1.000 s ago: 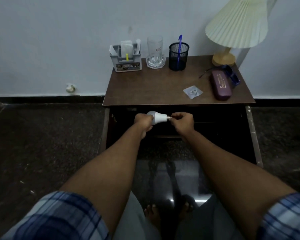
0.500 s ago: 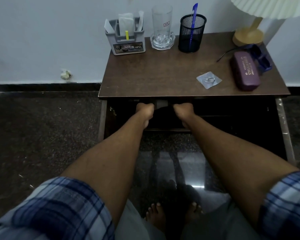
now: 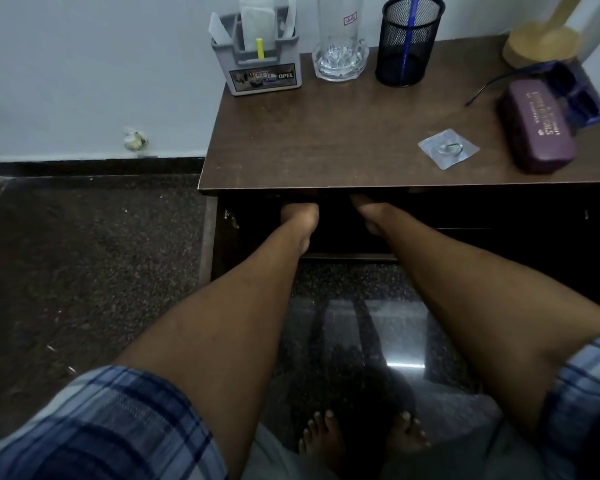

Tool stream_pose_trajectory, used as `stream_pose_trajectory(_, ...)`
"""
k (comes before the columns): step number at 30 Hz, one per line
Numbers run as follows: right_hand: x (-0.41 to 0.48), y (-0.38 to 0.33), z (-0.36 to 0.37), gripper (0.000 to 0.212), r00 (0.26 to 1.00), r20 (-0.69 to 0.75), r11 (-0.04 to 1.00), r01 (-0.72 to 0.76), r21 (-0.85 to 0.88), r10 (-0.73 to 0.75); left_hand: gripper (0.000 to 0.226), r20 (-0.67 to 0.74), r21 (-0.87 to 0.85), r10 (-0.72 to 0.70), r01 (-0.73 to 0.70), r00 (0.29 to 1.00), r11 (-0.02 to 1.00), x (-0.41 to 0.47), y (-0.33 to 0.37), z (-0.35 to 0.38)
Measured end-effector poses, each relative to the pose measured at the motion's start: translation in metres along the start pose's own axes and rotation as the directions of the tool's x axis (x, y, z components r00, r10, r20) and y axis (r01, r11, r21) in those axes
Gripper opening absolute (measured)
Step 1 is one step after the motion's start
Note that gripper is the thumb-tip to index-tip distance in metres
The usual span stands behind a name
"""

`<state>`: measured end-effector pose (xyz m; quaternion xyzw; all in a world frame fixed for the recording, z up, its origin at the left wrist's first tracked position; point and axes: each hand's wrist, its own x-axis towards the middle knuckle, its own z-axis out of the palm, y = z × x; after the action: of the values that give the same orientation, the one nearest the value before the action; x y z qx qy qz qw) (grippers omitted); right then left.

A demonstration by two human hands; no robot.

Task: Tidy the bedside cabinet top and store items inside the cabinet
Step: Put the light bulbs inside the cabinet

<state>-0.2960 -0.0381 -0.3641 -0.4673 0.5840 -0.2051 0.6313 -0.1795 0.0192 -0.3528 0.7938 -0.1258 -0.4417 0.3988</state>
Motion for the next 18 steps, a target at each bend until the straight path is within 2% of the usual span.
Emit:
stream_pose_trajectory(7, 0.010, -0.004, 0.010, 0.045, 0.998, 0.056, 0.998, -0.031, -0.056, 0.034, 0.038, -0.035, -0.021, -0.018, 0.017, 0.999, 1.000, 0.001, -0.002, -0.001)
stream_pose_trajectory(12, 0.004, -0.007, 0.014, 0.045, 0.993, 0.112, 0.997, -0.011, -0.076, 0.020, 0.034, -0.017, -0.061, -0.001, 0.000, 1.000, 0.998, 0.000, -0.002, 0.001)
stream_pose_trajectory(15, 0.003, -0.006, 0.011, 0.045, 0.992, 0.122, 0.996, 0.023, -0.081, -0.013, 0.018, -0.007, -0.074, -0.022, 0.021, 1.000, 0.997, 0.000, -0.003, 0.001)
stream_pose_trajectory(18, -0.001, -0.005, 0.005, 0.045, 0.992, 0.122, 0.997, 0.024, -0.073, -0.015, 0.024, -0.008, -0.069, -0.034, 0.033, 0.999, 0.997, 0.000, -0.002, 0.000)
